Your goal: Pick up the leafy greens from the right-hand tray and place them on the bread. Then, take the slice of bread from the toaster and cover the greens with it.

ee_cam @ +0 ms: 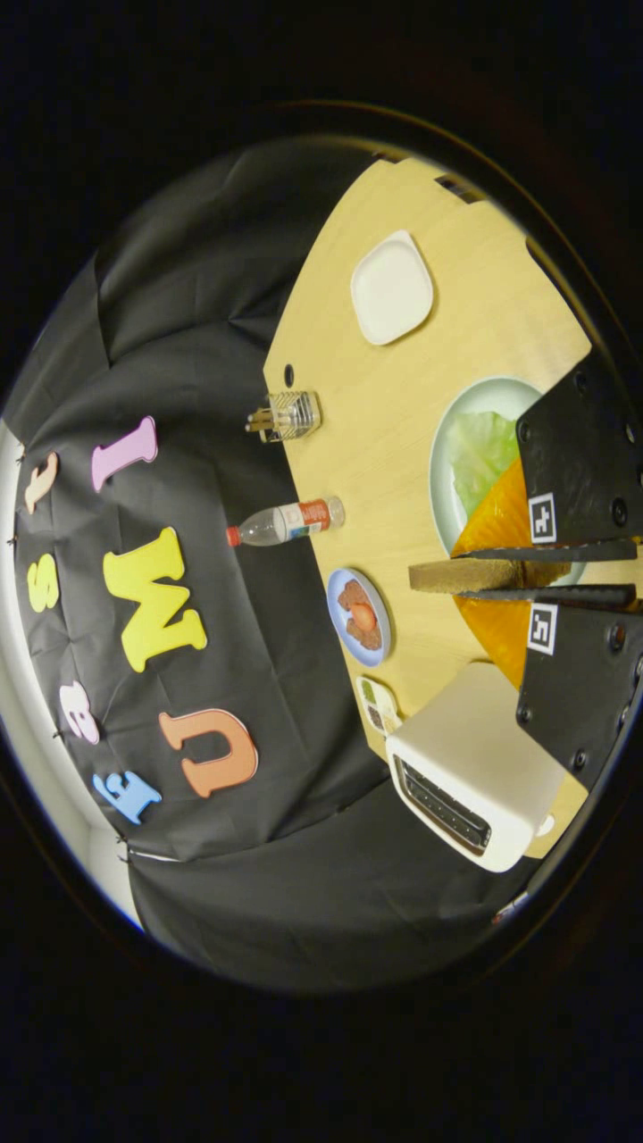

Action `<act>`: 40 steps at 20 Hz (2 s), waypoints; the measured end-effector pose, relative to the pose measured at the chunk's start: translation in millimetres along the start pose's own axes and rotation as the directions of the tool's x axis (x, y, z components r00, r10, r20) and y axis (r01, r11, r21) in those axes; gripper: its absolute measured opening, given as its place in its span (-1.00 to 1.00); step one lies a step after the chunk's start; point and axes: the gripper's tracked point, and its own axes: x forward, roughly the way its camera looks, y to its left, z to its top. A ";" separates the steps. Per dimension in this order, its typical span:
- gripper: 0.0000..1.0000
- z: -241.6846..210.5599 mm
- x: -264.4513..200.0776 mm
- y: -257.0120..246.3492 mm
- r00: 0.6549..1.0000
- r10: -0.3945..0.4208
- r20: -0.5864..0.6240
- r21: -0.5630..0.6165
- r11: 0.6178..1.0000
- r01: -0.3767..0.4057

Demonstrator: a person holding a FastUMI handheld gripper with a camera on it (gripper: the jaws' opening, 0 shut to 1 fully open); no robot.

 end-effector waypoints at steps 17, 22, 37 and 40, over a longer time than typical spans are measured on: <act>0.52 4.2 -9.2 -36.7 0.993 -0.118 -0.013 -0.104 0.988 0.116; 0.79 20.4 -18.5 -41.2 0.992 -0.118 0.036 -0.101 0.988 0.121; 0.91 125.4 -116.3 -35.5 0.890 0.104 0.444 -0.264 0.964 0.019; 0.91 143.8 -141.8 -49.1 0.858 0.127 0.498 -0.282 0.959 0.022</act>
